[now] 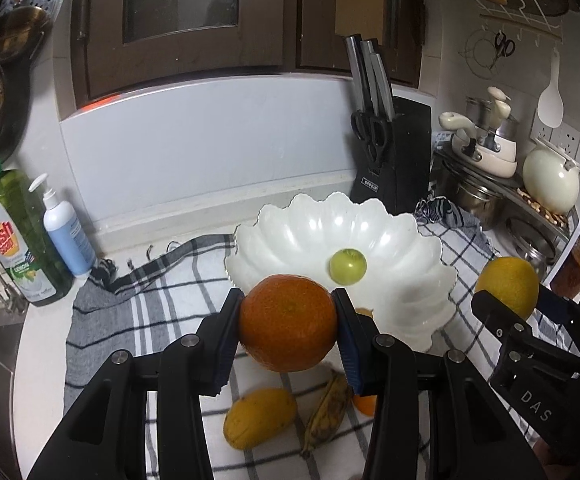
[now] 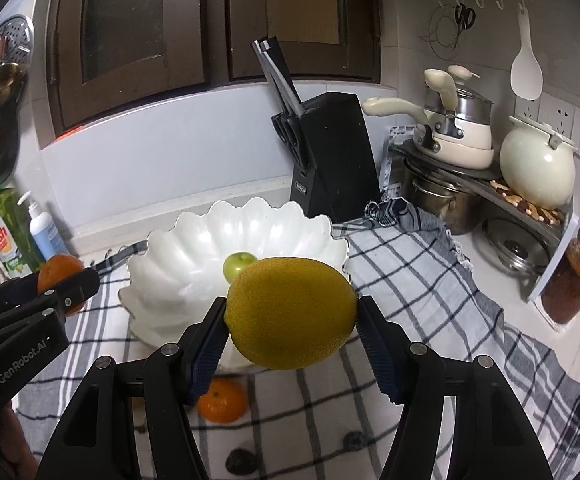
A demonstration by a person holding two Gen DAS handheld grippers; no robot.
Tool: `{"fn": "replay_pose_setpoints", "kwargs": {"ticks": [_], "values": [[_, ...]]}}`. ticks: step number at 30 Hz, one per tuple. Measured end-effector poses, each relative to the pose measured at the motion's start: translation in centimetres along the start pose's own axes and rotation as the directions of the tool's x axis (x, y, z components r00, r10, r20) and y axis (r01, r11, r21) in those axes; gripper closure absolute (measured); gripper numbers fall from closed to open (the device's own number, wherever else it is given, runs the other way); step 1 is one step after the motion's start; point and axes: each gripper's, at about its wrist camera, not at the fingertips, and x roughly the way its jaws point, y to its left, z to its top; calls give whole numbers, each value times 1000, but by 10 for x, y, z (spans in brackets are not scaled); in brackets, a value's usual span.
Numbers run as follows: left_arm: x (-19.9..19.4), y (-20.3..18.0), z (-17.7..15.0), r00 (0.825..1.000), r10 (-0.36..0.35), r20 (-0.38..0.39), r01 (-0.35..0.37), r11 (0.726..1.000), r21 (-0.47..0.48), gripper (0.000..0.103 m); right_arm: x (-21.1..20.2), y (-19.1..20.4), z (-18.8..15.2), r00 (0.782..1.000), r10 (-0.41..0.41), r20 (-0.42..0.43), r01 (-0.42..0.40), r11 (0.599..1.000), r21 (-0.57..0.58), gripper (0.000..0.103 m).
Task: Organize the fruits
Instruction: 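Lift the orange and lemon and carry both over the white bowl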
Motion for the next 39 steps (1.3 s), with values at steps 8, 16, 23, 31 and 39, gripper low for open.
{"fn": "replay_pose_setpoints", "kwargs": {"ticks": [8,16,23,31,39], "values": [[27,4,10,999,-21,-26,21,1000,-12,59,24,3,12,1000,-12,-18,12,1000,-21,38],[62,4,9,997,-24,-79,23,1000,-7,59,48,5,15,998,-10,-55,9,1000,-22,39],[87,4,3,991,-22,-128,23,1000,0,59,70,5,9,995,-10,-103,8,1000,-22,39],[103,3,-5,985,-33,-169,34,999,-1,59,87,5,2,990,7,-143,-11,1000,-27,38],[116,5,-13,973,-47,-227,45,999,-15,58,96,11,-2,984,1,-176,-10,999,-47,38]]}}
